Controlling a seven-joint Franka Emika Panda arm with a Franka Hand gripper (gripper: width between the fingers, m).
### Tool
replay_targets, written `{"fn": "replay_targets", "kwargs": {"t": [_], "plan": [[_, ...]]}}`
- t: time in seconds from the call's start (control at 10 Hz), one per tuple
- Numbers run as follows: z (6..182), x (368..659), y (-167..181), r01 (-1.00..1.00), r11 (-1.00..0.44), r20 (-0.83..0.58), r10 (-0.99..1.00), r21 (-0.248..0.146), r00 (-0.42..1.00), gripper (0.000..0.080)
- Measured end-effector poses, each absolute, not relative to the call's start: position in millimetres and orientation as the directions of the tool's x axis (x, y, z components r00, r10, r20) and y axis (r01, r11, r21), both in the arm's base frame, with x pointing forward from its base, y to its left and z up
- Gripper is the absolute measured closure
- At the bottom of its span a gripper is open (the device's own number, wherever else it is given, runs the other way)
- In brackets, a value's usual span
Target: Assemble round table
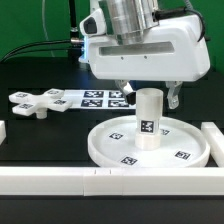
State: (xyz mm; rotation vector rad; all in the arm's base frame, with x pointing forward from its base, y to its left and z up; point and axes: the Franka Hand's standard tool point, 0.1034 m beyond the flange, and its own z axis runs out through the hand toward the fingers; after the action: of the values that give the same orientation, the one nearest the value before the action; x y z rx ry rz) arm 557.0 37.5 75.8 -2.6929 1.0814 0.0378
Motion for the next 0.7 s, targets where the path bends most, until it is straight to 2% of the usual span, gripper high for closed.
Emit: {"fn": "replay_targets", "kwargs": {"t": [0.2, 0.3, 0.4, 0.7], "plan": [[75.9, 555.0, 37.8, -0.421, -0.893, -0.043, -0.420, -0.158, 0.906, 0.0150], [76.8, 555.4, 38.2, -0.333, -0.932, -0.029, -0.333, -0.142, 0.943, 0.0150], [76.9, 555.5, 38.6, -0.226, -0.965, -0.013, -0.226, -0.131, 0.974, 0.0150], [76.5, 555.4, 37.5, -0.042, -0.991, 0.012, -0.044, -0.130, 0.999, 0.0150]]}}
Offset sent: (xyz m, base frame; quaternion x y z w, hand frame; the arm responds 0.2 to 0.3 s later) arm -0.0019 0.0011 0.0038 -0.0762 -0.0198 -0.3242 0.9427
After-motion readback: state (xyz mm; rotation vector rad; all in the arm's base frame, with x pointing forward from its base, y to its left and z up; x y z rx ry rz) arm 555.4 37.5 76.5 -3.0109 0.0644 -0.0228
